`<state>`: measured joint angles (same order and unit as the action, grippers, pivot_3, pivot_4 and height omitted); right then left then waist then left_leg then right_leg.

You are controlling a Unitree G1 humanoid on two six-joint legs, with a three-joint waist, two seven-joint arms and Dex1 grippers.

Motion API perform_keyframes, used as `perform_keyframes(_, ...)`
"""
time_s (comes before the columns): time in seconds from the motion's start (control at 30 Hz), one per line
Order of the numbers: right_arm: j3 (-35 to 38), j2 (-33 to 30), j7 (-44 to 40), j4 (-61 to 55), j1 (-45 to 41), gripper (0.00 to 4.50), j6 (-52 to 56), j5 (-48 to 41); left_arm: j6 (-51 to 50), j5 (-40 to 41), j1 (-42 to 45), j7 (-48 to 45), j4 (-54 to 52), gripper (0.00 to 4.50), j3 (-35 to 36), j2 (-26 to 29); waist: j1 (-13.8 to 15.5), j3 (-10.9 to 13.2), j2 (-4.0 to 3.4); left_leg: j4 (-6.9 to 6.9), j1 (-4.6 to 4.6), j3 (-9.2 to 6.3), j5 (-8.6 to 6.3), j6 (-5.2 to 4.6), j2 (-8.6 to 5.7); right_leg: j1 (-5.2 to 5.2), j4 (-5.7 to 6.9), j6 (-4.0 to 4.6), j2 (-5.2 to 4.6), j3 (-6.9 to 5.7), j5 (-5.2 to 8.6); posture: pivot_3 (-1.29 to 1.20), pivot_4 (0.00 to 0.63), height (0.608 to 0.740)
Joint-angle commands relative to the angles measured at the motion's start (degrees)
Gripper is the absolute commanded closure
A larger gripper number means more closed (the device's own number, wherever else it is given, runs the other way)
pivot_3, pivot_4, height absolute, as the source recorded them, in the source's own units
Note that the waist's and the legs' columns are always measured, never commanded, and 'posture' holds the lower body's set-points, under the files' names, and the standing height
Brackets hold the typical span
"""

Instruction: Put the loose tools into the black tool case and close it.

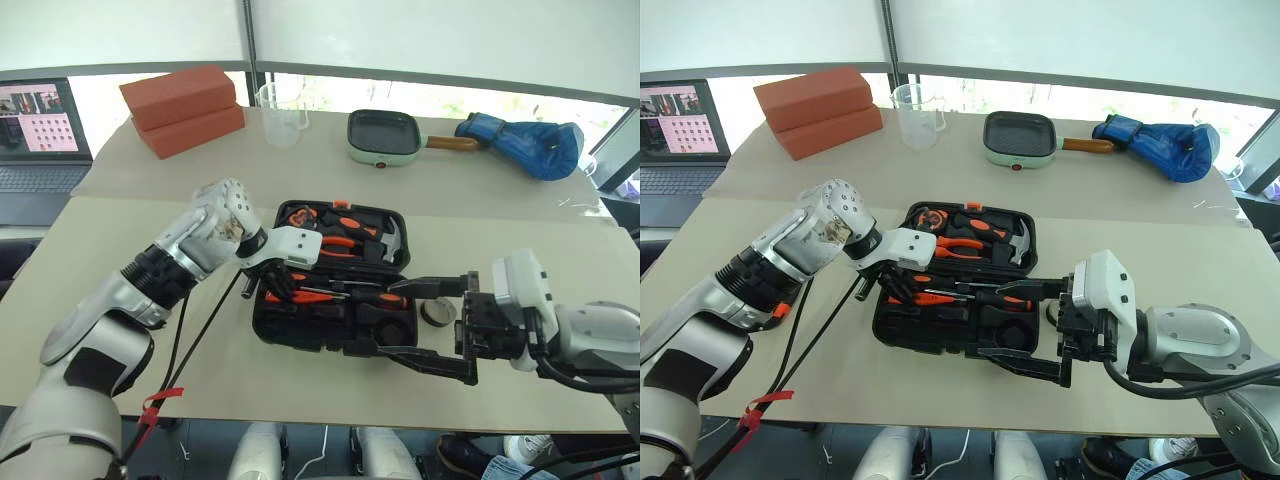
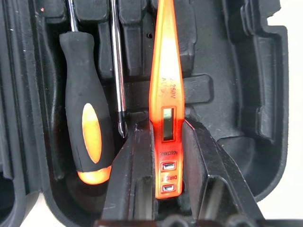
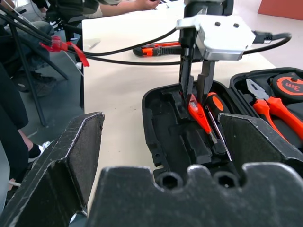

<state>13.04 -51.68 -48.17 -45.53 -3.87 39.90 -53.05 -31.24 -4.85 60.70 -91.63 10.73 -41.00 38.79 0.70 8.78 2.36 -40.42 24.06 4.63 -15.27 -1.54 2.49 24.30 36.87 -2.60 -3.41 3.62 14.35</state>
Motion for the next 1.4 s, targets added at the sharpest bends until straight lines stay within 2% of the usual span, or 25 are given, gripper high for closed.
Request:
perform_keyframes(0.03, 0.8, 0.2, 0.5, -0.8, -1.0, 0.0, -1.6, -0.3, 1.6, -2.0, -1.1, 0.0, -0.7, 4.12, -0.2, 0.0, 0.0, 0.0, -0.01, 0.0, 0.0, 0.0, 0.0, 0.0, 0.0, 0.0, 0.0, 0.0, 0.0, 0.0, 0.0, 0.0, 0.15, 0.74)
perform_keyframes(0.2, 0.9, 0.6, 1.2, -0.6, -1.4, 0.0, -1.6, -0.2, 1.7, -2.0, -1.9, -0.6, -0.8, 4.12, 0.2, -0.8, 0.0, 0.0, -0.02, 0.0, -0.11, 0.0, 0.0, 0.0, 0.0, -0.06, 0.07, 0.0, 0.0, 0.02, 0.0, 0.0, 0.15, 0.74)
perform_keyframes(0.27, 1.0, 0.7, 1.4, -0.7, -1.3, 0.0, -1.4, -0.5, 1.6, -2.1, -2.0, -0.8, -1.1, 3.11, 0.3, -0.7, 0.0, 0.0, -0.01, 0.0, -0.12, 0.0, 0.0, 0.0, 0.0, -0.07, 0.07, 0.0, 0.0, 0.03, 0.0, 0.0, 0.15, 0.74)
perform_keyframes(0.4, 1.4, 1.0, 1.5, -1.0, -0.2, 0.0, -1.5, -0.5, 1.4, -1.7, -1.9, -0.6, -3.1, 2.08, 2.6, 1.0, -0.1, 0.0, -0.02, 0.0, -0.12, 0.01, 0.0, 0.0, 0.0, -0.05, 0.09, 0.0, 0.01, 0.04, 0.0, 0.0, 0.15, 0.74)
perform_keyframes(0.43, 1.5, 1.1, 1.4, -1.1, 0.4, 0.0, -1.6, -0.5, -0.7, 0.8, -1.2, -0.7, -5.4, 1.65, 3.8, 2.9, 0.0, 0.0, -0.02, 0.0, -0.12, 0.01, 0.0, 0.0, 0.01, -0.04, 0.09, 0.0, 0.01, 0.05, 0.0, 0.0, 0.15, 0.74)
perform_keyframes(0.47, 1.7, 1.2, 1.3, -1.1, 0.9, 0.0, -1.7, -0.5, -2.3, 2.7, -0.8, -0.8, -7.1, 1.4, 4.5, 4.1, -0.1, 0.0, -0.01, 0.0, -0.12, 0.01, 0.0, 0.0, 0.0, -0.04, 0.1, 0.0, 0.01, 0.05, 0.0, 0.0, 0.15, 0.74)
perform_keyframes(0.57, 2.0, 1.3, 1.1, -1.0, 2.1, 0.0, -1.6, -1.0, -7.4, 13.1, 0.5, -0.9, -14.5, 0.33, 7.2, 11.8, -0.3, 0.0, 0.0, 0.0, -0.03, 0.0, 0.0, 0.0, 0.05, 0.07, 0.14, 0.01, 0.02, 0.06, 0.0, 0.0, 0.15, 0.74)
perform_keyframes(0.67, 1.9, 1.3, 0.8, -0.6, 2.5, 0.0, -1.8, -0.7, -8.5, 20.5, -1.0, -0.9, -18.8, 0.33, 10.0, 17.9, -0.3, 0.0, -0.01, -0.01, -0.04, -0.02, 0.0, 0.0, 0.07, 0.06, 0.17, 0.0, 0.02, 0.07, 0.0, 0.0, 0.15, 0.74)
perform_keyframes(0.77, 2.0, 1.0, 0.7, 0.0, 2.1, 0.0, -1.8, -0.6, -7.1, 21.7, -5.3, 0.3, -18.2, 0.33, 15.6, 17.2, 0.0, -0.1, -0.1, -0.01, -0.15, 0.0, 0.0, 0.0, 0.07, -0.02, 0.15, 0.0, 0.01, 0.07, 0.01, 0.0, 0.15, 0.74)
perform_keyframes(0.87, 2.4, 0.6, 0.6, 0.4, 1.6, 0.0, -1.6, -0.9, -4.5, 23.8, -11.8, 6.0, -15.1, 1.06, 21.1, 12.3, 0.3, -0.1, -0.1, -0.01, -0.27, 0.03, 0.0, 0.0, 0.02, -0.18, 0.15, -0.02, -0.01, 0.07, 0.02, 0.0, 0.15, 0.74)
perform_keyframes(0.9, 2.5, 0.5, 0.6, 0.6, 1.5, 0.0, -1.5, -1.0, -2.4, 23.9, -14.2, 7.5, -14.2, 1.51, 22.4, 10.7, 0.3, -0.1, -0.09, -0.07, -0.28, 0.04, 0.0, 0.0, 0.02, -0.19, 0.19, -0.03, -0.03, 0.08, 0.02, 0.0, 0.15, 0.74)
perform_keyframes(0.93, 2.6, 0.4, 0.5, 0.7, 1.4, 0.0, -1.5, -0.9, 0.3, 23.6, -16.3, 8.4, -13.7, 1.74, 23.4, 9.3, 0.2, 0.0, -0.07, -0.11, -0.27, 0.03, 0.0, 0.0, 0.03, -0.19, 0.21, -0.02, -0.02, 0.08, 0.02, 0.0, 0.15, 0.74)
perform_keyframes(1.0, 2.6, 0.2, 0.7, 0.9, 1.1, 0.0, -1.2, -1.0, 5.5, 23.5, -19.9, 10.7, -12.5, 2.5, 25.3, 6.2, 0.0, 0.0, -0.07, -0.18, -0.22, 0.03, -0.01, -0.01, 0.05, -0.14, 0.24, -0.02, 0.01, 0.07, 0.01, 0.0, 0.15, 0.74)
perform_keyframes(1.17, 2.4, 0.4, 1.7, 0.6, 0.9, 0.0, -0.8, -1.5, 12.3, 23.5, -24.0, 17.0, -7.3, 4.34, 29.3, -1.4, 0.1, 0.0, -0.07, -0.22, -0.18, 0.03, -0.01, -0.01, 0.06, -0.14, 0.23, 0.0, 0.02, 0.06, 0.0, 0.0, 0.15, 0.74)
perform_keyframes(1.27, 2.0, 0.6, 2.0, 0.5, 1.2, 0.0, -0.8, -1.2, 14.9, 22.2, -25.0, 18.8, -4.5, 4.43, 30.0, -3.0, 0.0, 0.0, -0.08, -0.23, -0.2, 0.03, -0.01, -0.02, 0.05, -0.15, 0.24, 0.0, 0.02, 0.07, 0.0, 0.0, 0.15, 0.74)
perform_keyframes(1.4, 1.9, 0.5, 2.5, 0.8, 0.6, 0.0, -0.4, -1.7, 16.0, 20.0, -26.4, 18.2, -4.3, 4.43, 28.1, -2.3, 0.0, 0.0, -0.08, -0.23, -0.2, 0.04, -0.01, -0.02, 0.05, -0.15, 0.25, 0.0, 0.02, 0.07, 0.0, 0.0, 0.15, 0.74)
